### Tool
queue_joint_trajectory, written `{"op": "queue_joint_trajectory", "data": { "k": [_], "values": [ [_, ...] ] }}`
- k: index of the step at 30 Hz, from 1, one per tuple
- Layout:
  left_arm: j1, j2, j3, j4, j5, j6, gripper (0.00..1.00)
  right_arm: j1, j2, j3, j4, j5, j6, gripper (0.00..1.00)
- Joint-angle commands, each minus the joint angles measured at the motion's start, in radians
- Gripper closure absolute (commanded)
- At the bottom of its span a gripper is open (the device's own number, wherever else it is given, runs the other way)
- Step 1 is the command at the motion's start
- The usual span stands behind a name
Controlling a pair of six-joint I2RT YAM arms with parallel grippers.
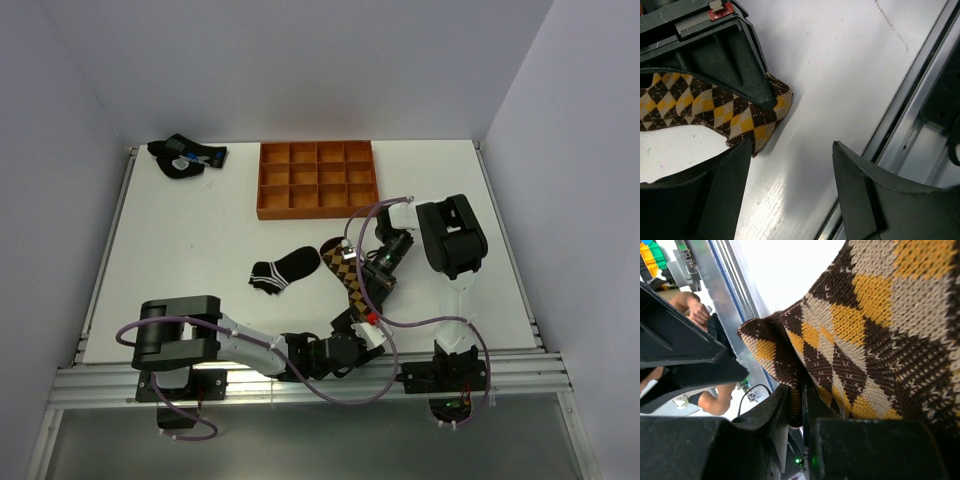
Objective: Roll the socks
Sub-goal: Roll the sock at the center of the board.
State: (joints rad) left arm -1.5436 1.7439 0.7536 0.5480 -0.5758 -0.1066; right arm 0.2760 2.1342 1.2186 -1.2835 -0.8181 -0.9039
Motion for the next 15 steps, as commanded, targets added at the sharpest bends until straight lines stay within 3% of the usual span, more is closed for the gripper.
{"op": "queue_joint_trajectory", "data": {
  "k": [1, 15],
  "values": [
    [0.002, 0.029, 0.052, 0.02, -0.025, 0.125, 0.29, -0.011, 0.018, 0.022, 0.05, 0.06, -0.004, 0.94],
    [0.122, 0.063, 0.058, 0.013, 0.135, 0.078, 0.3, -0.024, 0.013, 0.051, 0.027, 0.045, 0.022, 0.95]
  ]
}}
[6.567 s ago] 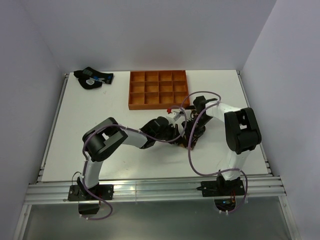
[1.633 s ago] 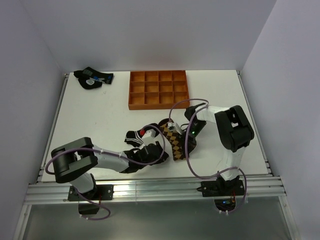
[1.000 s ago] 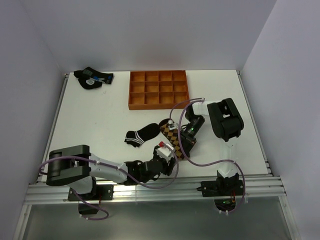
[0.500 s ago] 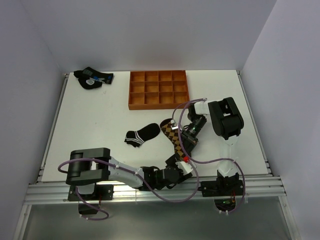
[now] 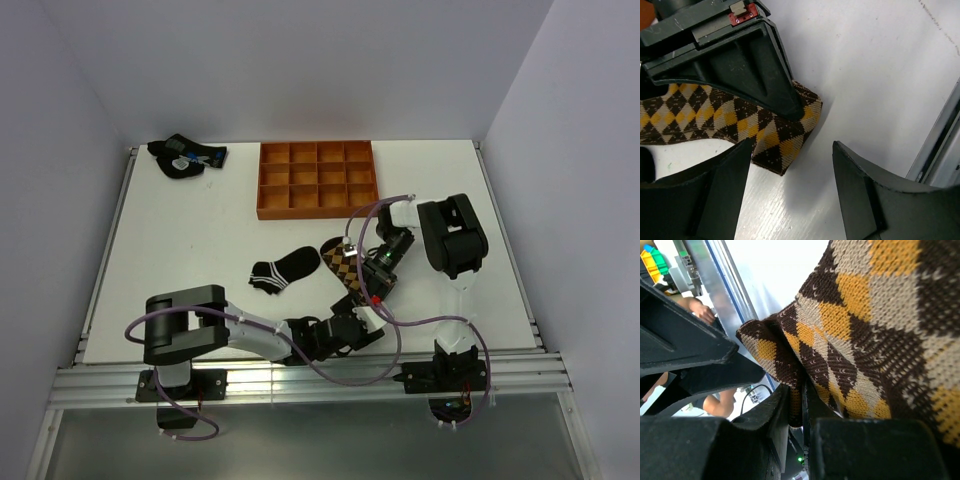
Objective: Roll the socks
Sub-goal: Roll the sock at the center of the board.
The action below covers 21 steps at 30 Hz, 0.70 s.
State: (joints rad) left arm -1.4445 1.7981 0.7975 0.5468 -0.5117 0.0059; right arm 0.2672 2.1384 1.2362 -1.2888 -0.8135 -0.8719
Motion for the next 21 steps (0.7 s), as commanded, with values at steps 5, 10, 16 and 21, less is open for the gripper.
{"op": "queue_joint_trajectory", "data": {
  "k": [5, 10, 16, 21],
  "values": [
    [0.053, 0.017, 0.005, 0.019, 0.14, -0.066, 0.3, -0.026, 0.005, 0.037, 0.034, 0.045, -0.006, 0.96],
    [0.068, 0.053, 0.016, 0.013, 0.168, -0.092, 0.3, -0.031, 0.008, 0.036, 0.032, 0.043, -0.01, 0.96],
    [0.088, 0.081, 0.019, 0.016, 0.176, -0.113, 0.31, -0.036, 0.009, 0.029, 0.029, 0.037, -0.016, 0.96],
    [0.099, 0.102, 0.031, -0.001, 0.179, -0.116, 0.32, -0.036, 0.009, 0.022, 0.032, 0.043, -0.018, 0.97]
  ]
}}
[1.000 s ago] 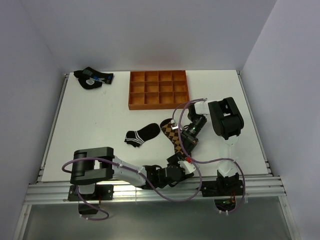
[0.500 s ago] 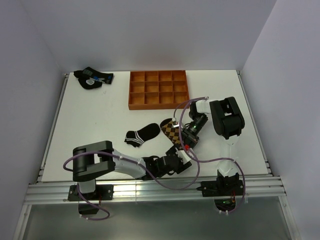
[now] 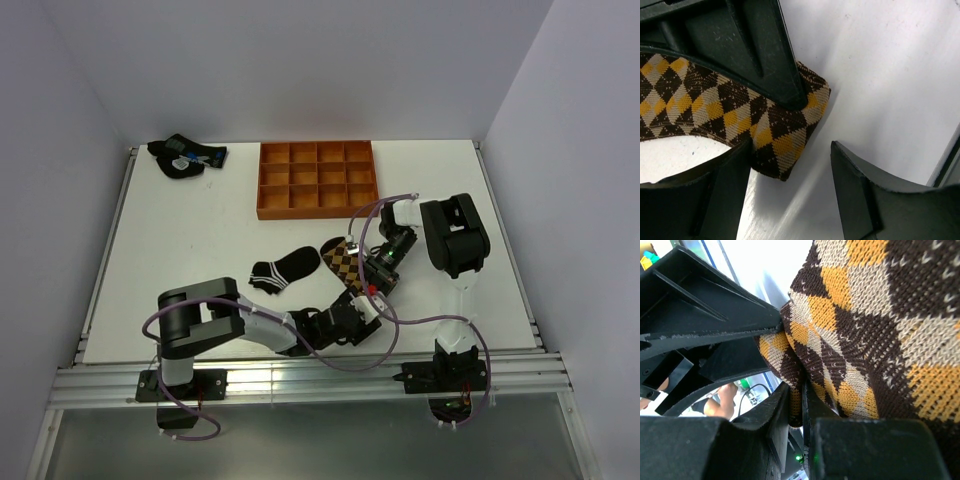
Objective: Roll the socks
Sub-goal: Roll the sock at the center of the board.
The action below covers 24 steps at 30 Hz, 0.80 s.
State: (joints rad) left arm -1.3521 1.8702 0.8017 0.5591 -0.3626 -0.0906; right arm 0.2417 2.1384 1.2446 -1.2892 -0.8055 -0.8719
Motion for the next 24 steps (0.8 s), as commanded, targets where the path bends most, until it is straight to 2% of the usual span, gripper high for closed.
{"op": "queue_joint_trajectory", "data": {
  "k": [1, 6, 12, 13, 14, 15, 17, 20, 21, 23, 24],
  "values": [
    [0.008, 0.036, 0.037, -0.021, 0.03, -0.018, 0.33, -0.01, 0.008, 0.012, 0.034, 0.035, -0.018, 0.97],
    [0.008, 0.079, 0.076, -0.044, 0.037, -0.021, 0.45, -0.01, 0.005, 0.007, 0.037, 0.037, -0.013, 0.98],
    [0.022, 0.083, 0.088, -0.086, 0.083, -0.061, 0.69, -0.01, -0.005, 0.001, 0.056, 0.054, 0.004, 0.97],
    [0.027, 0.081, 0.088, -0.093, 0.097, -0.066, 0.74, -0.01, -0.008, 0.0, 0.06, 0.057, 0.008, 0.97],
    [0.03, 0.078, 0.09, -0.114, 0.12, -0.075, 0.85, -0.01, -0.014, -0.005, 0.076, 0.061, 0.013, 0.97],
    [0.033, 0.081, 0.094, -0.126, 0.14, -0.095, 0.92, -0.01, -0.026, -0.008, 0.086, 0.065, 0.028, 0.96],
    [0.05, 0.09, 0.106, -0.158, 0.207, -0.119, 1.0, -0.012, -0.04, -0.017, 0.123, 0.071, 0.043, 0.94],
    [0.076, 0.101, 0.126, -0.225, 0.289, -0.175, 1.0, -0.012, -0.093, -0.046, 0.203, 0.094, 0.092, 0.76],
    [0.082, 0.099, 0.122, -0.243, 0.33, -0.202, 1.0, -0.012, -0.135, -0.056, 0.226, 0.101, 0.117, 0.66],
    [0.099, 0.084, 0.108, -0.248, 0.353, -0.233, 1.0, -0.013, -0.179, -0.08, 0.275, 0.112, 0.135, 0.6],
    [0.106, 0.078, 0.088, -0.249, 0.407, -0.265, 1.0, -0.013, -0.224, -0.088, 0.287, 0.112, 0.142, 0.53]
  ]
}}
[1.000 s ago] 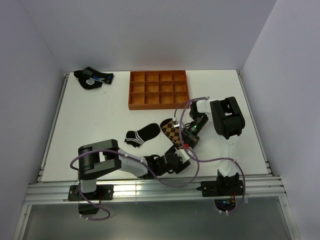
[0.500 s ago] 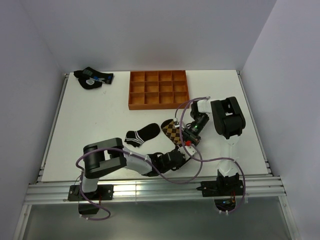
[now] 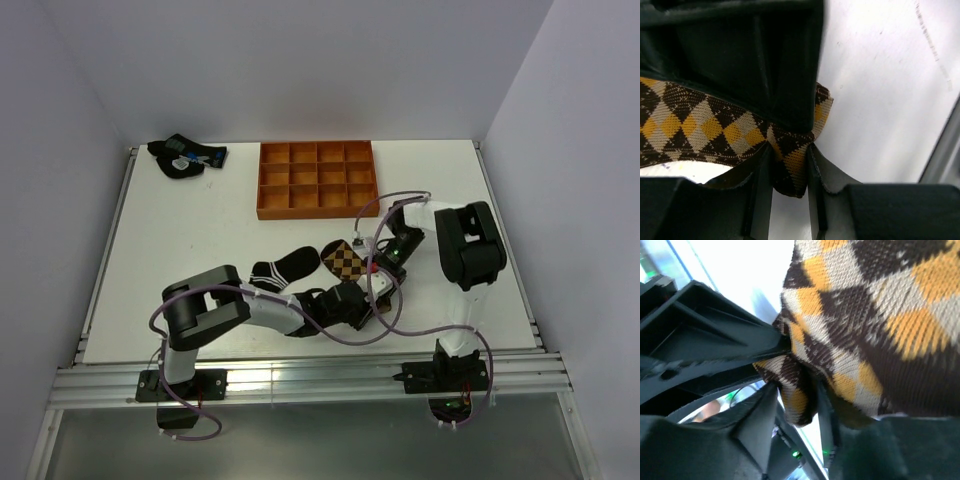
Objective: Roll the socks
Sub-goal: Roll the sock at the center of the board.
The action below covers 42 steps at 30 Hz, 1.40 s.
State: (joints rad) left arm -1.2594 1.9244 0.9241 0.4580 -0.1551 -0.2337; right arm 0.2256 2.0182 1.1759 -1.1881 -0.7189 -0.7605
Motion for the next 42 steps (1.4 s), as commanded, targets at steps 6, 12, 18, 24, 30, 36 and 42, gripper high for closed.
{"op": "queue_joint_trajectory", "data": {
  "k": [6, 12, 18, 24, 30, 36, 42],
  "values": [
    [0.075, -0.034, -0.088, -0.168, 0.308, -0.207, 1.0, -0.019, -0.254, -0.047, 0.257, 0.018, 0.087, 0.45],
    [0.136, -0.044, -0.093, -0.209, 0.443, -0.283, 1.0, -0.08, -0.392, -0.093, 0.367, 0.064, 0.158, 0.45],
    [0.21, -0.005, -0.053, -0.266, 0.653, -0.378, 1.0, -0.117, -0.568, -0.195, 0.416, 0.072, 0.064, 0.46],
    [0.253, 0.038, 0.036, -0.361, 0.799, -0.447, 1.0, -0.117, -0.745, -0.344, 0.423, 0.009, -0.135, 0.46],
    [0.316, 0.119, 0.097, -0.372, 0.951, -0.581, 1.0, -0.105, -0.842, -0.447, 0.375, -0.057, -0.333, 0.41],
    [0.33, 0.185, 0.17, -0.407, 0.974, -0.647, 1.0, -0.046, -0.937, -0.516, 0.372, -0.07, -0.402, 0.36],
    [0.333, 0.226, 0.211, -0.43, 0.968, -0.681, 1.0, 0.128, -1.092, -0.666, 0.518, 0.045, -0.32, 0.32]
  ]
}}
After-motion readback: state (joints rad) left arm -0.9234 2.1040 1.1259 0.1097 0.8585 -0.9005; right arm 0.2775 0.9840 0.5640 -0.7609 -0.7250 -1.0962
